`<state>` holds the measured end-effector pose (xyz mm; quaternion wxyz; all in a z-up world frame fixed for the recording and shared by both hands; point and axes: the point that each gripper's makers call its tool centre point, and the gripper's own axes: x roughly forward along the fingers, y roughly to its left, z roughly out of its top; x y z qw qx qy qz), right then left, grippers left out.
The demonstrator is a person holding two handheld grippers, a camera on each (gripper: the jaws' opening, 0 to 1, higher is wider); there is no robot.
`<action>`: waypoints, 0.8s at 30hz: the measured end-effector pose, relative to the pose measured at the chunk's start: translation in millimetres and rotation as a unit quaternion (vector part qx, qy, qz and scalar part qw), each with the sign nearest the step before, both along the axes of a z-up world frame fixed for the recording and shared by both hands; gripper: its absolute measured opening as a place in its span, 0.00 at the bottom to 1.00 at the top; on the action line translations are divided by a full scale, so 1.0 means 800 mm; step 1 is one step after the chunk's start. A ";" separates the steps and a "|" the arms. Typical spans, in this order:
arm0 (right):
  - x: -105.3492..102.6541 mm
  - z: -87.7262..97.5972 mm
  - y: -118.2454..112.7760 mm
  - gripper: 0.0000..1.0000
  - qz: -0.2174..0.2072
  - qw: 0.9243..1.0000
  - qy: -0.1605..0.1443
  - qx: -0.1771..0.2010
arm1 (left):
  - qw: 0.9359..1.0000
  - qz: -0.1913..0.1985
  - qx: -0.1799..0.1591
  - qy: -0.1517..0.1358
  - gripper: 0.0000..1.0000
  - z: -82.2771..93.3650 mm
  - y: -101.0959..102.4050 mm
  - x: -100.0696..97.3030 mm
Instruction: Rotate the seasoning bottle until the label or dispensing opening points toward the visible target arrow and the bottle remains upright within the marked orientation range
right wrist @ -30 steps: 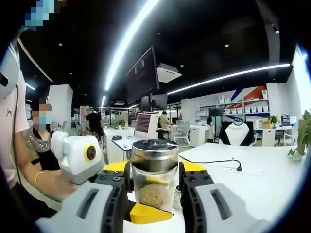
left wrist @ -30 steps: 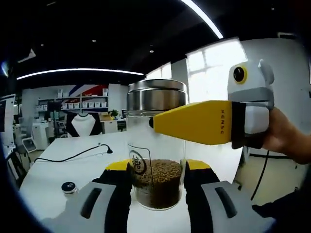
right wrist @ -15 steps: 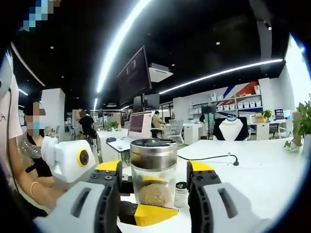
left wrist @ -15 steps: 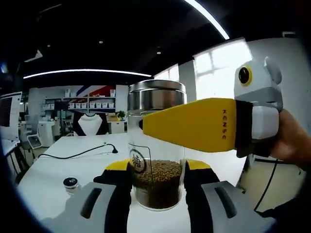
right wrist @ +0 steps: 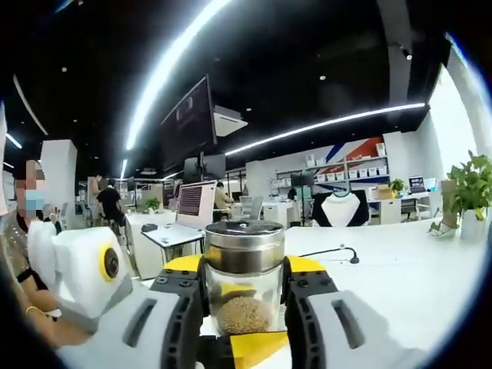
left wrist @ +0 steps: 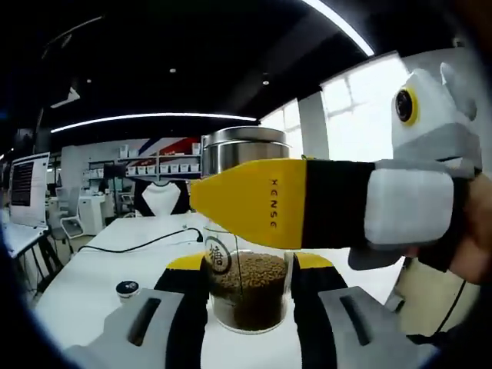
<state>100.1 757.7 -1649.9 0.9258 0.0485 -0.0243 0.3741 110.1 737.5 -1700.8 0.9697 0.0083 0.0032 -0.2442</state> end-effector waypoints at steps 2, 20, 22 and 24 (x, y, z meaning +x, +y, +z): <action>0.000 -0.002 0.000 0.36 0.009 1.000 0.005 0.001 | 1.000 0.003 0.011 0.000 0.44 -0.003 0.002 0.001; -0.003 0.001 -0.006 0.36 0.004 1.000 0.002 0.003 | 1.000 -0.002 -0.002 0.002 0.44 -0.002 -0.004 -0.003; -0.004 0.003 -0.009 0.36 0.009 1.000 0.001 0.004 | 1.000 -0.007 0.000 -0.002 0.44 0.000 -0.005 -0.004; -0.005 0.006 -0.010 0.36 0.013 1.000 -0.001 0.005 | 1.000 -0.018 -0.002 -0.003 0.44 0.005 -0.006 -0.006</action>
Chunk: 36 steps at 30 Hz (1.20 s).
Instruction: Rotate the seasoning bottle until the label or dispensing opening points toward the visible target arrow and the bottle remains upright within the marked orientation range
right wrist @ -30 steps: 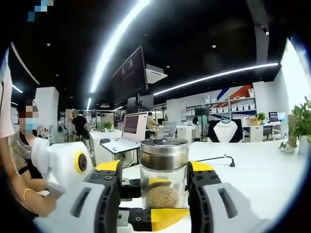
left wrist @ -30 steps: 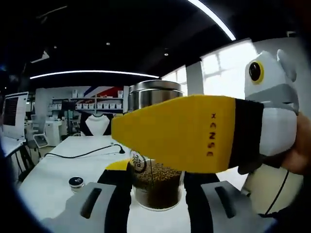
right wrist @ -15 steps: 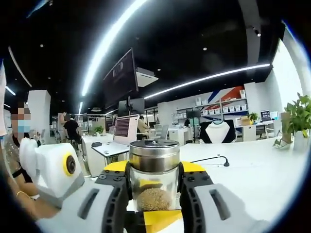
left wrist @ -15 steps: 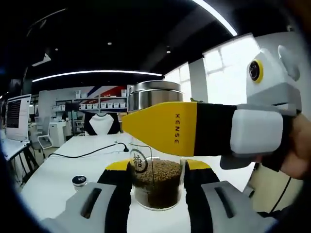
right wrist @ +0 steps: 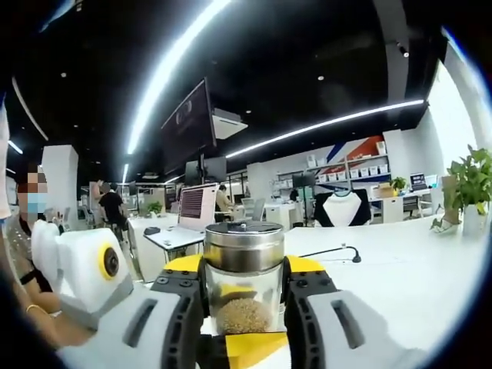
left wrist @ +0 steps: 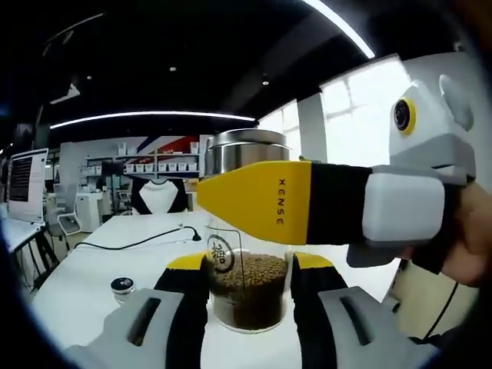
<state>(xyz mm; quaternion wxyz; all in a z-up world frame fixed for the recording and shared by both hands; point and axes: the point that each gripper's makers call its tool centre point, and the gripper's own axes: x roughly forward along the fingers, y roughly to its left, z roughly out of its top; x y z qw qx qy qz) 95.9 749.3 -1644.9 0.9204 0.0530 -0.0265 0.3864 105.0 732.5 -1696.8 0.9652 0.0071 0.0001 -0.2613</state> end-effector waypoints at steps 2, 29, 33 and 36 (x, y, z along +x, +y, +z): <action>-0.004 0.005 -0.001 0.36 0.019 1.000 -0.005 0.003 | 1.000 -0.015 -0.004 0.002 0.44 0.004 -0.001 -0.003; -0.035 0.011 -0.002 0.36 0.207 0.978 -0.009 0.000 | 0.969 -0.248 -0.005 0.012 0.53 0.022 -0.005 -0.036; -0.041 0.013 0.001 0.36 0.220 0.976 -0.007 0.007 | 0.949 -0.315 0.024 0.017 0.66 0.006 -0.013 -0.045; -0.043 0.014 0.002 0.36 0.224 0.974 -0.007 0.010 | 0.939 -0.335 0.066 0.024 0.68 -0.016 -0.016 -0.044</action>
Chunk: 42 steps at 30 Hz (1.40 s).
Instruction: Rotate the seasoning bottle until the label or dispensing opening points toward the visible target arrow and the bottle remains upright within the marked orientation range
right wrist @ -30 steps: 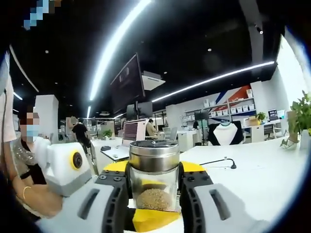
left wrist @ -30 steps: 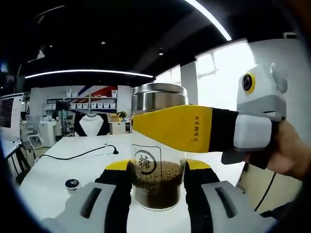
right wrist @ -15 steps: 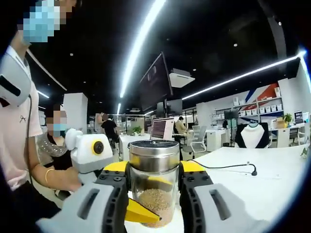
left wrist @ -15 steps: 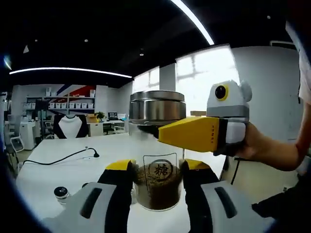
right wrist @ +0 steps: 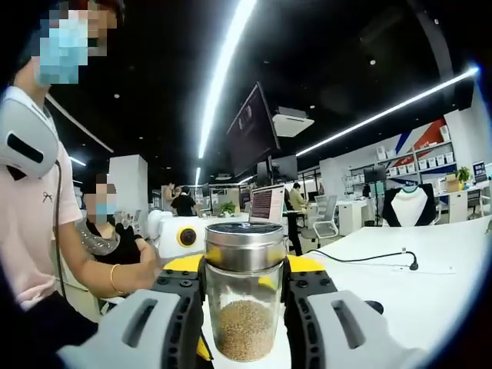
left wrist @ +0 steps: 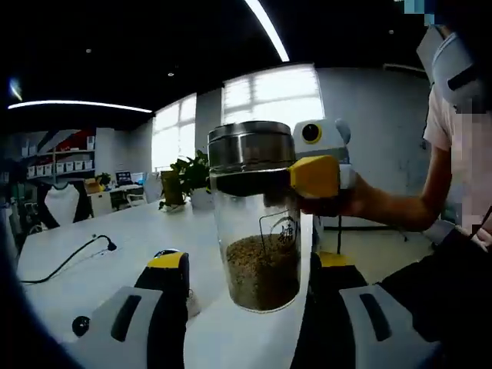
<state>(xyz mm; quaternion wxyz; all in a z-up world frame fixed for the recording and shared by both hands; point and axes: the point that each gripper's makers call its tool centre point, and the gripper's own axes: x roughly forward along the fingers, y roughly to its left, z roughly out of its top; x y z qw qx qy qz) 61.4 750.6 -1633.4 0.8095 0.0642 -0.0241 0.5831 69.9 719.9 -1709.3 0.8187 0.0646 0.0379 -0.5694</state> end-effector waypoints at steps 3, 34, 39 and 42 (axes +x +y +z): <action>-0.001 0.001 0.000 0.36 0.004 1.000 0.002 0.002 | 0.999 -0.031 0.014 0.002 0.66 -0.010 -0.007 -0.008; -0.009 0.010 0.001 0.38 0.012 1.000 0.000 0.020 | 1.000 -0.005 -0.005 0.001 0.45 0.018 -0.021 -0.008; -0.002 0.008 0.002 0.38 -0.010 1.000 0.010 0.020 | 0.998 0.059 0.006 0.006 0.45 0.015 -0.015 0.007; 0.005 0.009 0.001 0.38 -0.026 0.999 0.008 0.019 | 0.996 0.090 0.012 -0.002 0.45 0.015 -0.015 0.014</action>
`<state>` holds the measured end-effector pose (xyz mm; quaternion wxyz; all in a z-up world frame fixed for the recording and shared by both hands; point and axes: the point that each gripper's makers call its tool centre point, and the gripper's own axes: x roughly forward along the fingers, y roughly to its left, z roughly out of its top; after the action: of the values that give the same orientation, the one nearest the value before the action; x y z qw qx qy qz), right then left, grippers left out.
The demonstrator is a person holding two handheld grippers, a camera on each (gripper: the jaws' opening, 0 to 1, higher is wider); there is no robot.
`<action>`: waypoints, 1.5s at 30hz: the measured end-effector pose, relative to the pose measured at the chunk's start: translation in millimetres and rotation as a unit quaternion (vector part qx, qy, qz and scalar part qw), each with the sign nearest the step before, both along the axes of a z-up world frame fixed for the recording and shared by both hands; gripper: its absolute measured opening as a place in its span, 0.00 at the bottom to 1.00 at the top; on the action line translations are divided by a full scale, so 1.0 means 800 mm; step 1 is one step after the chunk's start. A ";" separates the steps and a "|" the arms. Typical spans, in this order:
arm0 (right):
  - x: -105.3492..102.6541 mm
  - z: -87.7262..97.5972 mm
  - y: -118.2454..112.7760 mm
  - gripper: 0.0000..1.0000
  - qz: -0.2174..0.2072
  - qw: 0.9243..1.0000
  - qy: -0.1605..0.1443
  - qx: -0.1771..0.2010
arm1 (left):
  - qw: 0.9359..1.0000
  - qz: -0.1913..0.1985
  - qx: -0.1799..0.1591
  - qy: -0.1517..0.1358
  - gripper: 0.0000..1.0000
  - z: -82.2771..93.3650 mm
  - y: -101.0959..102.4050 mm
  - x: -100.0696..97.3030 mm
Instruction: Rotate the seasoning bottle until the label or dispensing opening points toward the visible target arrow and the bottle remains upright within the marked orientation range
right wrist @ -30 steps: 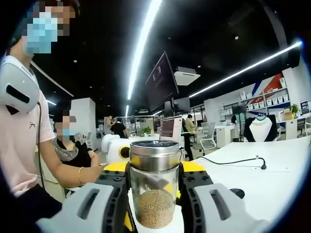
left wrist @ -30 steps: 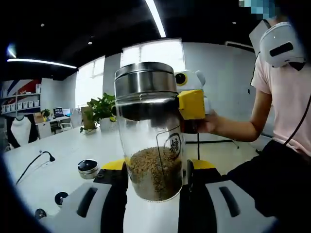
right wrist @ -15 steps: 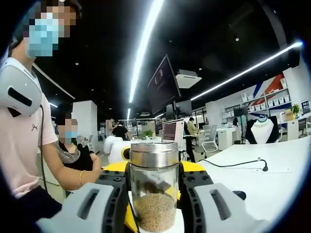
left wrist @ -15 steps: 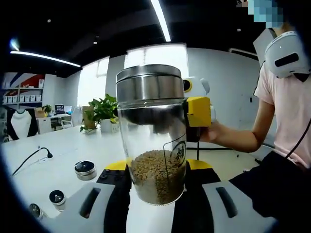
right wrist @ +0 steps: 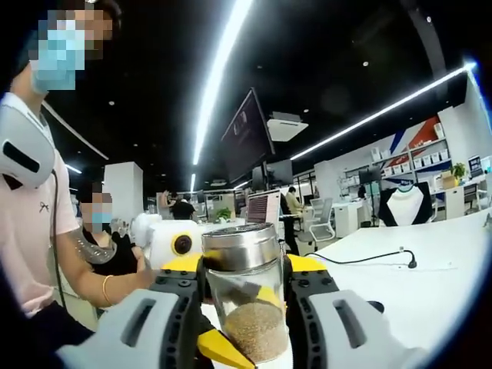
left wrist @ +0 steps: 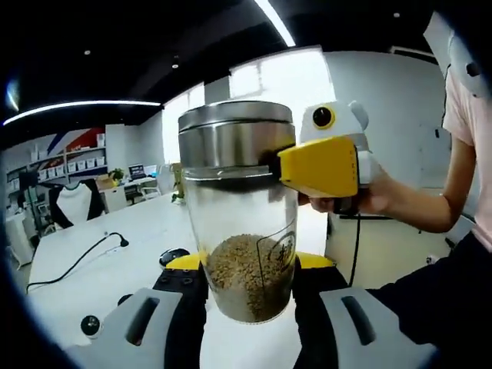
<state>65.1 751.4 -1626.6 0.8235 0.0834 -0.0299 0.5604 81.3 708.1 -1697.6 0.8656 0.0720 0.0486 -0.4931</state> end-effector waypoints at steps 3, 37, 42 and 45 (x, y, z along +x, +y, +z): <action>0.004 0.001 0.002 0.39 -0.011 1.000 0.003 0.002 | 1.000 0.022 -0.004 0.008 0.45 0.001 0.000 0.003; 0.026 -0.030 -0.038 0.40 -0.172 0.983 0.044 -0.040 | 0.988 0.155 -0.003 0.028 0.45 -0.027 -0.027 0.006; 0.032 -0.023 -0.044 0.40 -0.169 0.984 0.039 -0.034 | 0.988 0.157 0.003 0.005 0.46 -0.019 -0.032 0.011; 0.036 -0.025 -0.047 0.40 -0.173 0.983 0.042 -0.034 | 0.988 0.155 0.027 -0.011 0.46 -0.019 -0.032 0.013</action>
<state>94.3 714.1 -1646.7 0.9110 0.0726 0.0099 0.4058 91.5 682.1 -1713.1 0.9297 0.0926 0.0624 -0.3509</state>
